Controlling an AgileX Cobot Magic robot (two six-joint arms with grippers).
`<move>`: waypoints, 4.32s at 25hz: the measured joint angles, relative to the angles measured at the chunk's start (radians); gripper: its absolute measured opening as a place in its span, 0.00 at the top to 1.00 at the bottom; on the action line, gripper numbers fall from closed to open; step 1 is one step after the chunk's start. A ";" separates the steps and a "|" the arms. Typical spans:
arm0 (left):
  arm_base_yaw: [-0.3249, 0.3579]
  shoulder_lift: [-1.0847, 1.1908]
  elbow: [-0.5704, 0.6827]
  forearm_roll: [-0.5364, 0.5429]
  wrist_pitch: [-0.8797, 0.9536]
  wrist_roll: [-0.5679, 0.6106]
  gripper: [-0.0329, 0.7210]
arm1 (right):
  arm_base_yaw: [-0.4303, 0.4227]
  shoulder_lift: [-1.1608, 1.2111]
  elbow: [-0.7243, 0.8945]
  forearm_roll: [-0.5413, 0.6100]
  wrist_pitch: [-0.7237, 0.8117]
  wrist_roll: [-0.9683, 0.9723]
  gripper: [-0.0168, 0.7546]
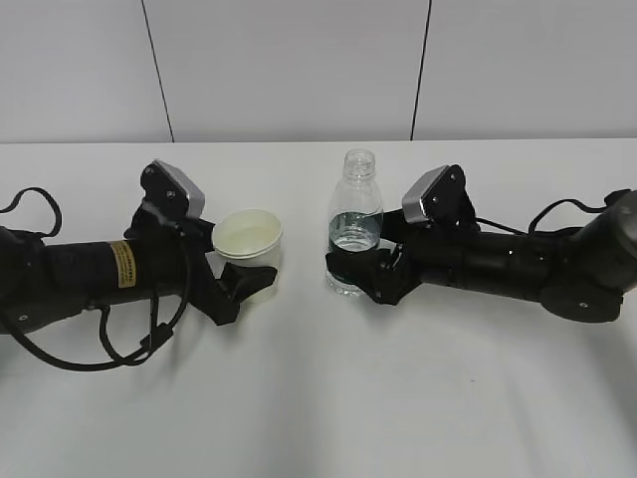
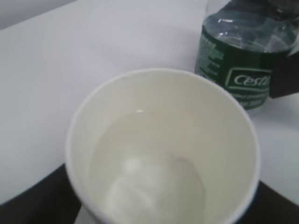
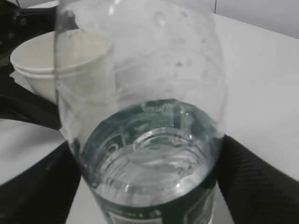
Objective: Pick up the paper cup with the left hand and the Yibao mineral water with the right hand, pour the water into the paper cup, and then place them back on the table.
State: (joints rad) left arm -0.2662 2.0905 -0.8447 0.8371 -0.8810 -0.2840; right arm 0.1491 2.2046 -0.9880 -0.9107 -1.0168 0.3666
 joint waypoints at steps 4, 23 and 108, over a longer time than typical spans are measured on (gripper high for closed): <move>0.000 -0.019 0.000 0.041 0.059 -0.036 0.21 | 0.000 -0.034 0.000 -0.031 0.099 0.011 0.10; 0.002 -0.160 0.000 0.302 0.330 -0.290 0.21 | 0.000 -0.195 0.069 -0.134 0.403 0.095 0.11; 0.250 -1.180 0.127 0.998 0.045 -1.400 0.33 | -0.089 -1.488 0.423 -0.932 0.613 1.374 0.21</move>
State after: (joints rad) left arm -0.0157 0.9102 -0.7172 1.8347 -0.8358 -1.6845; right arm 0.0603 0.7165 -0.5652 -1.8428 -0.4039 1.7407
